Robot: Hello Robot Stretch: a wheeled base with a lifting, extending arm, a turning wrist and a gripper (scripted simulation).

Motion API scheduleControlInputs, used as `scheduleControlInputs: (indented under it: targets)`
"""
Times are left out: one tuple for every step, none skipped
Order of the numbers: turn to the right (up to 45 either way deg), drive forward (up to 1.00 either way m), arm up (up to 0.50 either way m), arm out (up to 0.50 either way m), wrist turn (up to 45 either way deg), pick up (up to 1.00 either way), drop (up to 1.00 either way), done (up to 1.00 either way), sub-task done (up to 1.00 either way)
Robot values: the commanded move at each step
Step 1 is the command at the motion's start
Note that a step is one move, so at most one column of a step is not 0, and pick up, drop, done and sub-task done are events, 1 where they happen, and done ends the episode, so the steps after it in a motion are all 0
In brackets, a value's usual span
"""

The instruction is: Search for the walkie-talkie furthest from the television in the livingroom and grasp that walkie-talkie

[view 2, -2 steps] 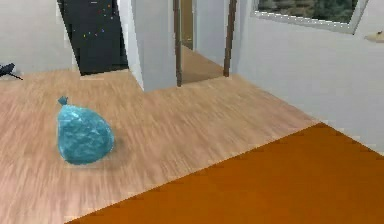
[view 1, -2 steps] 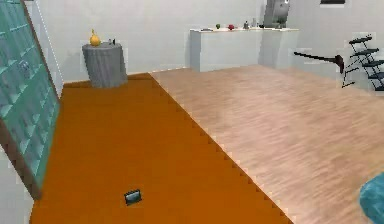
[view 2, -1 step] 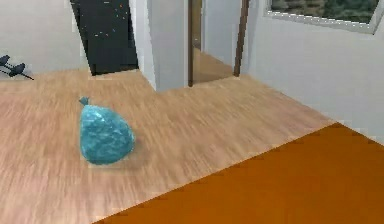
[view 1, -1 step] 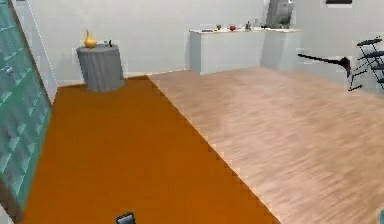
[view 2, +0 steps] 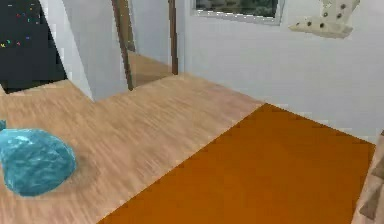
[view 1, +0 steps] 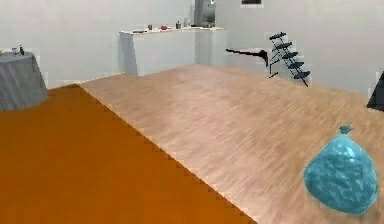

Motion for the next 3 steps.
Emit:
scheduleControlInputs:
  targets:
    - [0.0,0.80,0.00,0.00,0.0,0.00,0.00,0.00,0.00]
    - [-39.0,0.00,0.00,0.00,0.0,0.00,0.00,0.00,0.00]
    - [0.0,0.70,0.00,0.00,0.0,0.00,0.00,0.00,0.00]
